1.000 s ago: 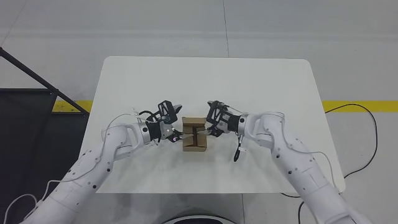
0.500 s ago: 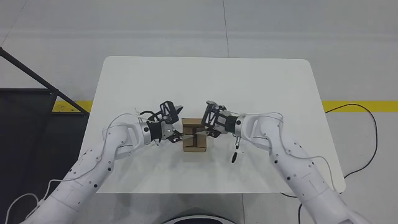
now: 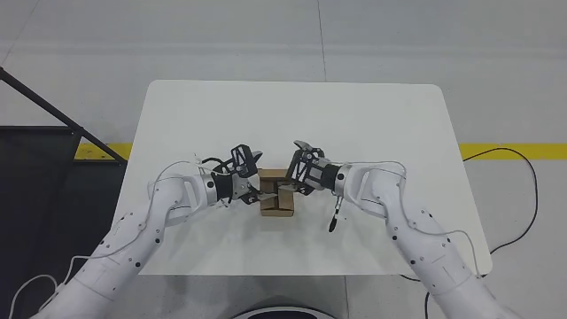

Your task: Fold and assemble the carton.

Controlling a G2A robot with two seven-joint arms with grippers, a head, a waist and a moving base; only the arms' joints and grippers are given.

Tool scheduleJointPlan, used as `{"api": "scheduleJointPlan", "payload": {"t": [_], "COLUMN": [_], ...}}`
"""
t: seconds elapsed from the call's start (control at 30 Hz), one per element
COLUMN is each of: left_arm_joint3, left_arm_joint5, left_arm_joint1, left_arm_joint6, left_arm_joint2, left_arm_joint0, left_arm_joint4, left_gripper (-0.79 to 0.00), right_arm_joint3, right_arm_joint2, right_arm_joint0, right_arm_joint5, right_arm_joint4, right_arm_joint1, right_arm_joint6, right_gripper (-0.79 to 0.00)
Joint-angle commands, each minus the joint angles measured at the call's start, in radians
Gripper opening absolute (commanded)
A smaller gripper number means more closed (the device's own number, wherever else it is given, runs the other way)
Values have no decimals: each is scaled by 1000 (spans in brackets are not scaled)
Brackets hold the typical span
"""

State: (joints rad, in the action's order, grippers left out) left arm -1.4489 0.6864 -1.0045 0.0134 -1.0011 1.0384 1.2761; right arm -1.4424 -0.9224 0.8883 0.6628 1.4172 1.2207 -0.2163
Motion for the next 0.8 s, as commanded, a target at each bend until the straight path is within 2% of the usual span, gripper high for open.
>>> {"api": "scheduleJointPlan", "payload": {"t": [0.0,0.33,0.5,0.77], "left_arm_joint3": [-2,-6,-5,-3], "left_arm_joint5": [1,7,12,16], "left_arm_joint1": [-1,-7,-9,-12], "left_arm_joint6": [3,10,14,17], "left_arm_joint2": [0,-3,-5,-11], "left_arm_joint0": [0,1,1,1], "left_arm_joint4": [2,4,5,6], "left_gripper": [0,0,0,0], "right_arm_joint3": [-13,-7,2,-5], "right_arm_joint2": [-11,-57,-44,-11], "right_arm_joint0": [12,36,27,8], "right_arm_joint5": [0,68,80,32], "right_arm_joint4": [2,-37,-31,-10], "right_arm_joint1": [-3,-15,-13,-3], "right_arm_joint6": [17,113,54,-39], "right_gripper": [0,0,0,0]}}
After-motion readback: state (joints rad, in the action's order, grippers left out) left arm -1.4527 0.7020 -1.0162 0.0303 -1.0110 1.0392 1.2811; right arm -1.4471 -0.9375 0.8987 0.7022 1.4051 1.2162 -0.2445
